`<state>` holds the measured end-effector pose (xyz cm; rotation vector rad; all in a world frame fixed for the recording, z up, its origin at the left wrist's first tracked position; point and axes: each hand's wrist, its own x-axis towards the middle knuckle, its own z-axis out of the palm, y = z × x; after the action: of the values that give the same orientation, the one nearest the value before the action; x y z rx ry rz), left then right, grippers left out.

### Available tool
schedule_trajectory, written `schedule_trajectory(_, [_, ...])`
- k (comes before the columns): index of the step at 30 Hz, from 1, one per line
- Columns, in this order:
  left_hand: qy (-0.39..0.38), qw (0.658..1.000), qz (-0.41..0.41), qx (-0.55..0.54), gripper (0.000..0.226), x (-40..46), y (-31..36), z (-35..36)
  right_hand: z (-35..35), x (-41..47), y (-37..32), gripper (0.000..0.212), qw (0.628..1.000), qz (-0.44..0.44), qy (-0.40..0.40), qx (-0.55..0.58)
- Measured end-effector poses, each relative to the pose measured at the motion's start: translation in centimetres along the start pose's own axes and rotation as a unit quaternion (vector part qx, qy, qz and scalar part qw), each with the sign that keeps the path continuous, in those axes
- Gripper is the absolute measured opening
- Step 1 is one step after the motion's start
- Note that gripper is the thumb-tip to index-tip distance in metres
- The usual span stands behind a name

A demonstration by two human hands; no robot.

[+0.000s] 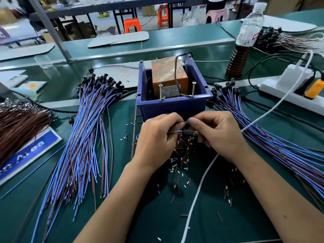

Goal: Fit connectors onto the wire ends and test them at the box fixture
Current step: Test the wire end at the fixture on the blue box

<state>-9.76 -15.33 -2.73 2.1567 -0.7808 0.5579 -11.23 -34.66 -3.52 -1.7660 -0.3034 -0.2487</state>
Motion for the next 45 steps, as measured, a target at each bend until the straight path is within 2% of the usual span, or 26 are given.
schedule_trajectory(6, [-0.006, 1.000, 0.013, -0.012, 0.012, 0.2, -0.5, 0.1, 0.1, -0.1, 0.1, 0.014, 0.998, -0.045, 0.013, -0.033])
schedule_trajectory(11, [0.074, 0.996, -0.033, -0.031, 0.017, 0.2, -1.6, -0.1, -1.9, 0.4, 0.5, 0.014, 0.987, -0.030, 0.153, 0.039])
schedule_trajectory(15, [0.098, 0.990, -0.058, -0.080, 0.018, 0.0, -0.8, 0.5, -0.4, 0.0, 0.1, 0.009, 0.995, -0.034, 0.091, 0.020])
schedule_trajectory(18, [0.106, 0.983, -0.070, -0.135, 0.014, -0.2, 0.0, 1.0, 1.9, -0.2, -0.2, 0.010, 0.993, -0.009, 0.058, 0.103])
schedule_trajectory(22, [0.110, 0.974, -0.094, -0.176, 0.014, -0.2, 0.3, 1.0, 3.1, -0.1, -0.9, 0.011, 0.976, 0.032, 0.072, 0.203])
schedule_trajectory(26, [0.087, 0.976, -0.086, -0.182, 0.014, -0.3, 0.6, 1.0, 2.9, -0.4, -1.4, 0.010, 0.966, 0.030, 0.075, 0.246])
schedule_trajectory(33, [0.075, 0.989, -0.035, -0.123, 0.011, -0.2, 1.0, 0.8, 2.6, -0.5, -1.3, 0.005, 0.976, 0.004, 0.077, 0.203])
schedule_trajectory(35, [0.102, 0.991, -0.005, -0.089, 0.012, 0.0, 1.2, 0.6, 2.2, -0.4, -1.3, 0.004, 0.974, 0.004, 0.095, 0.204])
schedule_trajectory(39, [0.238, 0.969, 0.014, -0.071, 0.012, 0.2, 1.0, -0.1, 0.5, -0.1, -1.4, 0.006, 0.958, -0.007, 0.114, 0.264])
schedule_trajectory(42, [0.304, 0.946, -0.051, -0.098, 0.010, 0.3, 0.9, -0.3, 0.1, 0.2, -1.5, 0.011, 0.962, -0.030, 0.133, 0.236])
schedule_trajectory(45, [0.339, 0.917, -0.142, -0.156, 0.005, 0.7, 1.1, 0.1, 0.5, 1.1, -1.6, 0.009, 0.965, -0.054, 0.230, 0.111])
